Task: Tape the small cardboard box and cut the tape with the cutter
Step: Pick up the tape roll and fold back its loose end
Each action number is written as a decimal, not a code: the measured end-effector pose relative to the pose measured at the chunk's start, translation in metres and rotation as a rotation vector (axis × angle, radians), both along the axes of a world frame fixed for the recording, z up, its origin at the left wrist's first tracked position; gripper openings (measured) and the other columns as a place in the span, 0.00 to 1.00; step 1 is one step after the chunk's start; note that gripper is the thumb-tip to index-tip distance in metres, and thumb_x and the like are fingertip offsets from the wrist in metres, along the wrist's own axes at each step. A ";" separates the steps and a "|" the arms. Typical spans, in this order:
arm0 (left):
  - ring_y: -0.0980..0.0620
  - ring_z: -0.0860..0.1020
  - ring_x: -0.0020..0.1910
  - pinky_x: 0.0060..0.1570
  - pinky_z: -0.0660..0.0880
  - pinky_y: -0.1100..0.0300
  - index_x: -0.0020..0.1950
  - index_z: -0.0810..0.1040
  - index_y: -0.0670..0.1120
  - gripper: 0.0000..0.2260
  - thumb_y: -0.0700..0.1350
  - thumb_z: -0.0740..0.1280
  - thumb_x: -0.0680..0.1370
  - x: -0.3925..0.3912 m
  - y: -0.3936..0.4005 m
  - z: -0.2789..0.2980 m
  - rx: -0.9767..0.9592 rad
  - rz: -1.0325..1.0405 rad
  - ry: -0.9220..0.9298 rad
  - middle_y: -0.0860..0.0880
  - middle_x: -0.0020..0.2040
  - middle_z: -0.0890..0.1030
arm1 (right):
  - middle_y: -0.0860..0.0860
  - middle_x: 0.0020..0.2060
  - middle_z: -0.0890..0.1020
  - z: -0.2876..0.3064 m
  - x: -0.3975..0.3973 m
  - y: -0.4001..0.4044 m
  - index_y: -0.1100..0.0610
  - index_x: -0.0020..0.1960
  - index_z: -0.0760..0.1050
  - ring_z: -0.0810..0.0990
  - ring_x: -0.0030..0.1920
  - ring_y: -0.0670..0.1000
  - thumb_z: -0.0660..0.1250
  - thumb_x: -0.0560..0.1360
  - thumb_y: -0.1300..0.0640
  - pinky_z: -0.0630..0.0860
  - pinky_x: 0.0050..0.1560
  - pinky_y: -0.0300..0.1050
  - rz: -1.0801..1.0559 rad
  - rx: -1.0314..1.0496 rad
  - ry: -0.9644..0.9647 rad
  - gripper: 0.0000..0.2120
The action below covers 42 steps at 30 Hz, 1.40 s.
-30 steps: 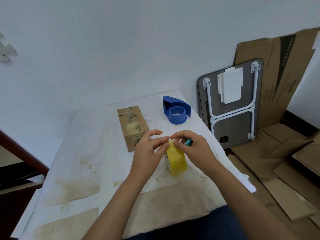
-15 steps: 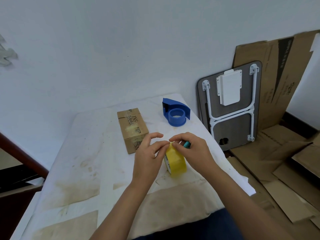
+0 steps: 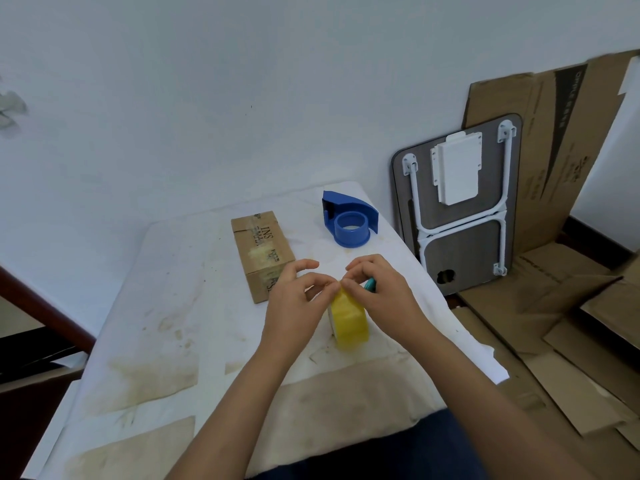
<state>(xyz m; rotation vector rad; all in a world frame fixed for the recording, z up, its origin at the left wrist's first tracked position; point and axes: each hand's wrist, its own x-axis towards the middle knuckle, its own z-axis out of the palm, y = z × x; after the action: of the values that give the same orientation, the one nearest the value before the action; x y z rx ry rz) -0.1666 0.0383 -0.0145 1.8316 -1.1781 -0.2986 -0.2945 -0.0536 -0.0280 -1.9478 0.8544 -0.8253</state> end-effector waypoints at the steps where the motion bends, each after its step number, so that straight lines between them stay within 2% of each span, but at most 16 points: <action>1: 0.59 0.78 0.53 0.45 0.74 0.76 0.46 0.85 0.49 0.03 0.47 0.73 0.75 0.001 0.001 0.003 0.018 -0.030 0.032 0.55 0.61 0.74 | 0.46 0.50 0.77 -0.001 0.000 0.000 0.53 0.45 0.78 0.77 0.48 0.43 0.68 0.76 0.56 0.72 0.46 0.26 -0.001 -0.002 -0.001 0.02; 3: 0.58 0.79 0.52 0.47 0.73 0.76 0.46 0.85 0.49 0.02 0.45 0.73 0.75 0.002 0.003 0.006 0.017 -0.072 0.018 0.54 0.61 0.73 | 0.46 0.50 0.78 -0.003 0.000 0.001 0.53 0.45 0.78 0.78 0.48 0.43 0.68 0.76 0.55 0.73 0.47 0.29 -0.001 -0.003 -0.016 0.02; 7: 0.55 0.76 0.51 0.47 0.69 0.70 0.45 0.84 0.46 0.02 0.43 0.72 0.75 -0.002 0.004 0.001 -0.061 -0.038 -0.383 0.51 0.51 0.78 | 0.46 0.51 0.77 -0.007 -0.003 0.004 0.49 0.49 0.76 0.79 0.49 0.42 0.67 0.76 0.51 0.74 0.48 0.32 0.009 0.038 -0.031 0.03; 9: 0.53 0.76 0.47 0.44 0.69 0.66 0.46 0.84 0.46 0.02 0.43 0.71 0.76 -0.004 0.004 -0.003 -0.087 -0.031 -0.491 0.51 0.45 0.81 | 0.46 0.52 0.77 -0.009 -0.006 0.005 0.45 0.50 0.76 0.78 0.49 0.43 0.66 0.76 0.48 0.73 0.47 0.31 -0.001 0.061 -0.013 0.04; 12: 0.53 0.76 0.45 0.44 0.67 0.68 0.47 0.84 0.48 0.03 0.44 0.71 0.76 -0.002 0.004 -0.006 -0.112 -0.001 -0.509 0.52 0.43 0.83 | 0.47 0.49 0.78 -0.009 -0.008 0.007 0.44 0.54 0.76 0.78 0.47 0.45 0.66 0.75 0.45 0.72 0.45 0.30 0.000 0.100 0.027 0.09; 15: 0.52 0.75 0.44 0.43 0.65 0.69 0.47 0.84 0.47 0.03 0.43 0.71 0.76 0.000 0.004 -0.009 -0.126 0.002 -0.580 0.51 0.42 0.83 | 0.48 0.43 0.79 -0.007 -0.007 0.009 0.45 0.58 0.75 0.77 0.41 0.46 0.67 0.75 0.44 0.72 0.41 0.33 0.038 0.175 0.033 0.13; 19: 0.53 0.71 0.44 0.46 0.64 0.69 0.46 0.82 0.44 0.07 0.44 0.65 0.78 0.001 0.005 -0.013 -0.172 -0.056 -0.629 0.49 0.42 0.81 | 0.48 0.40 0.78 -0.006 -0.005 0.012 0.46 0.60 0.74 0.75 0.38 0.45 0.69 0.74 0.46 0.70 0.40 0.35 0.048 0.223 0.002 0.15; 21: 0.53 0.72 0.45 0.45 0.65 0.69 0.46 0.80 0.45 0.06 0.44 0.66 0.79 0.000 0.006 -0.013 -0.144 -0.069 -0.510 0.51 0.43 0.80 | 0.47 0.38 0.77 -0.009 -0.004 0.014 0.44 0.59 0.72 0.74 0.36 0.45 0.69 0.74 0.48 0.70 0.39 0.35 0.060 0.223 -0.012 0.15; 24: 0.57 0.73 0.44 0.43 0.68 0.70 0.44 0.80 0.49 0.04 0.44 0.67 0.78 -0.002 0.010 -0.008 -0.061 -0.081 -0.204 0.56 0.43 0.79 | 0.47 0.36 0.77 -0.013 -0.002 0.015 0.43 0.59 0.71 0.73 0.36 0.45 0.69 0.75 0.49 0.72 0.39 0.36 0.066 0.170 -0.010 0.15; 27: 0.62 0.74 0.38 0.37 0.69 0.73 0.43 0.82 0.50 0.04 0.45 0.69 0.77 0.002 0.009 0.006 0.041 -0.065 0.060 0.54 0.41 0.81 | 0.47 0.38 0.77 -0.011 -0.002 0.013 0.43 0.60 0.72 0.73 0.37 0.45 0.69 0.75 0.50 0.73 0.40 0.37 0.085 0.163 -0.004 0.15; 31: 0.60 0.74 0.36 0.33 0.70 0.73 0.45 0.84 0.52 0.02 0.46 0.71 0.75 0.004 0.007 0.016 0.103 -0.004 0.206 0.52 0.38 0.82 | 0.49 0.39 0.76 -0.009 -0.001 0.010 0.43 0.58 0.75 0.73 0.39 0.46 0.69 0.75 0.52 0.73 0.42 0.40 0.117 0.193 -0.033 0.13; 35: 0.58 0.74 0.42 0.40 0.71 0.69 0.54 0.79 0.54 0.10 0.47 0.73 0.74 0.002 0.001 0.011 0.106 0.065 0.147 0.53 0.47 0.75 | 0.47 0.37 0.76 -0.007 -0.004 0.005 0.44 0.57 0.76 0.73 0.39 0.46 0.70 0.74 0.52 0.74 0.44 0.43 0.131 0.223 -0.051 0.12; 37: 0.56 0.78 0.48 0.47 0.75 0.63 0.56 0.76 0.53 0.12 0.48 0.73 0.74 0.003 -0.001 0.007 0.124 0.051 0.399 0.51 0.50 0.78 | 0.46 0.36 0.75 -0.008 -0.006 0.004 0.45 0.57 0.76 0.73 0.39 0.46 0.70 0.74 0.53 0.74 0.44 0.42 0.138 0.237 -0.067 0.12; 39: 0.53 0.84 0.44 0.53 0.79 0.55 0.57 0.75 0.51 0.11 0.45 0.71 0.76 0.000 0.000 0.004 0.104 -0.008 0.743 0.45 0.45 0.84 | 0.46 0.37 0.76 -0.009 -0.006 0.006 0.44 0.58 0.75 0.74 0.40 0.46 0.69 0.75 0.53 0.75 0.45 0.43 0.134 0.239 -0.061 0.12; 40: 0.53 0.84 0.41 0.53 0.80 0.54 0.58 0.75 0.50 0.10 0.43 0.70 0.77 -0.002 0.001 0.003 0.079 -0.018 0.824 0.46 0.41 0.85 | 0.46 0.38 0.76 -0.010 -0.006 0.008 0.44 0.58 0.74 0.74 0.41 0.46 0.69 0.75 0.52 0.75 0.45 0.42 0.132 0.242 -0.051 0.13; 42: 0.52 0.83 0.40 0.52 0.81 0.54 0.60 0.75 0.48 0.11 0.41 0.68 0.78 -0.003 0.000 0.002 0.056 -0.006 0.824 0.45 0.39 0.84 | 0.46 0.39 0.76 -0.011 -0.005 0.011 0.43 0.59 0.72 0.75 0.42 0.47 0.68 0.76 0.51 0.75 0.46 0.42 0.134 0.264 -0.045 0.13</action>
<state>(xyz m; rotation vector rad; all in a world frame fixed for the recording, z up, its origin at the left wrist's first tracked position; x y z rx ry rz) -0.1691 0.0378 -0.0126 1.4970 -0.5926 -0.9849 -0.2996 -0.0422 -0.0387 -1.7273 0.7563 -0.6398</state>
